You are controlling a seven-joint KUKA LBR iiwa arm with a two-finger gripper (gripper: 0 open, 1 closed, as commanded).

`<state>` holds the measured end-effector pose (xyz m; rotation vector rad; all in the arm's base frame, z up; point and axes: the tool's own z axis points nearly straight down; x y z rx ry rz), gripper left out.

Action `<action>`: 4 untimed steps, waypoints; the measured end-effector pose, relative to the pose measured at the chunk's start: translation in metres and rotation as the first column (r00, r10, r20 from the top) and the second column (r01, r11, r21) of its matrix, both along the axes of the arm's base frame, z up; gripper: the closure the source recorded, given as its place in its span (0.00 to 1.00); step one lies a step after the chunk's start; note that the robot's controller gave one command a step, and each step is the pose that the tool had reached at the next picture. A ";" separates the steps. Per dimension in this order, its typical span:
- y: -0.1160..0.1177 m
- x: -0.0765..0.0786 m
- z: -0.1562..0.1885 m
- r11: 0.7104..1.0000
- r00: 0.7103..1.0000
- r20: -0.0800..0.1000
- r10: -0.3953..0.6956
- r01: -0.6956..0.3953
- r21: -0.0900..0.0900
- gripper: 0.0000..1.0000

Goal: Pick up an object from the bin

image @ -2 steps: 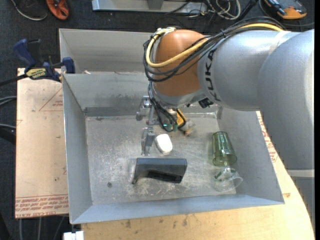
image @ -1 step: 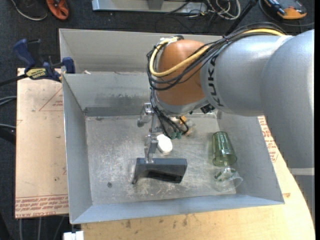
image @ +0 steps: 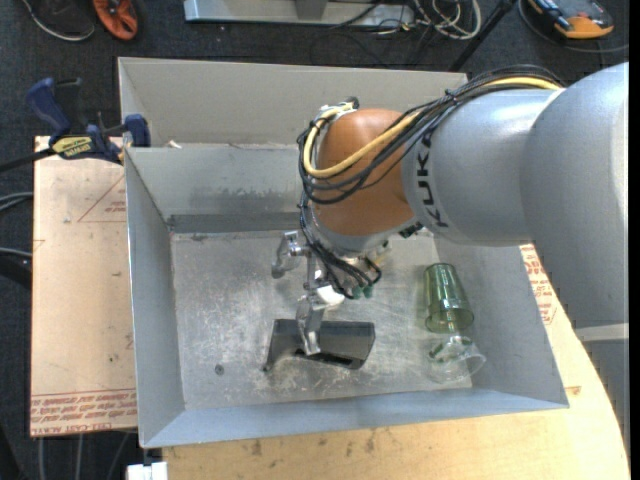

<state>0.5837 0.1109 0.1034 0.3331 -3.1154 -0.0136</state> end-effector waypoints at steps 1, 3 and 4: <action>-0.006 -0.018 -0.007 0.999 0.999 0.014 0.038 -0.038 0.000 0.00; -0.058 -0.075 -0.008 0.921 0.921 0.029 0.389 -0.389 -0.010 1.00; -0.051 -0.081 0.180 0.920 0.920 0.005 0.392 -0.392 -0.005 1.00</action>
Offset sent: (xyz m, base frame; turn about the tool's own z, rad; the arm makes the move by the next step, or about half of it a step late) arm -0.0803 -0.0593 -0.0110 -0.4087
